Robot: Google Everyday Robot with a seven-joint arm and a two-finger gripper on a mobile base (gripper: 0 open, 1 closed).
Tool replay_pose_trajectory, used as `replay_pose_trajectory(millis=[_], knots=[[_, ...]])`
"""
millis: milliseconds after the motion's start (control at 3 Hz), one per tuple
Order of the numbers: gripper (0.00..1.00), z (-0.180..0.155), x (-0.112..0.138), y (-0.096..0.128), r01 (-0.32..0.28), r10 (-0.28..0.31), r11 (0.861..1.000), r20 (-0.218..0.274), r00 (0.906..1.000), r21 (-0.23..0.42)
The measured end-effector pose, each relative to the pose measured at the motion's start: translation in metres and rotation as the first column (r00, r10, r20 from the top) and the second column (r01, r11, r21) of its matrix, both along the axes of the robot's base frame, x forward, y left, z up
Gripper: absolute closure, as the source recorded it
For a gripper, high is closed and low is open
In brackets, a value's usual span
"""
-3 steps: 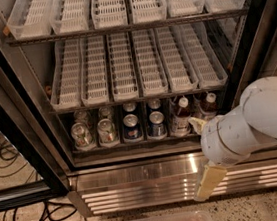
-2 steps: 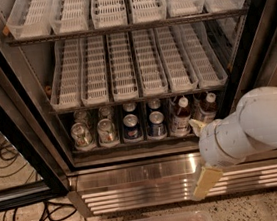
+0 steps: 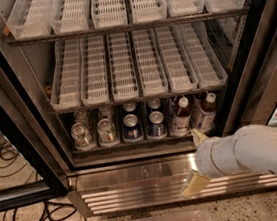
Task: Pick pepsi can from bottom shelf of fridge
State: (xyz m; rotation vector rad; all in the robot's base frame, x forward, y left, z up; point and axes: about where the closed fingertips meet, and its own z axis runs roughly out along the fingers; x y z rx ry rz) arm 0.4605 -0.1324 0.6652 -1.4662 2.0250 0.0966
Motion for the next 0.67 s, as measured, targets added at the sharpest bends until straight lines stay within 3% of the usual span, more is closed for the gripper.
replay_pose_trajectory(millis=[667], knots=[[0.00, -0.026, 0.054, 0.004, 0.072, -0.092, 0.988, 0.140, 0.9858, 0.137]])
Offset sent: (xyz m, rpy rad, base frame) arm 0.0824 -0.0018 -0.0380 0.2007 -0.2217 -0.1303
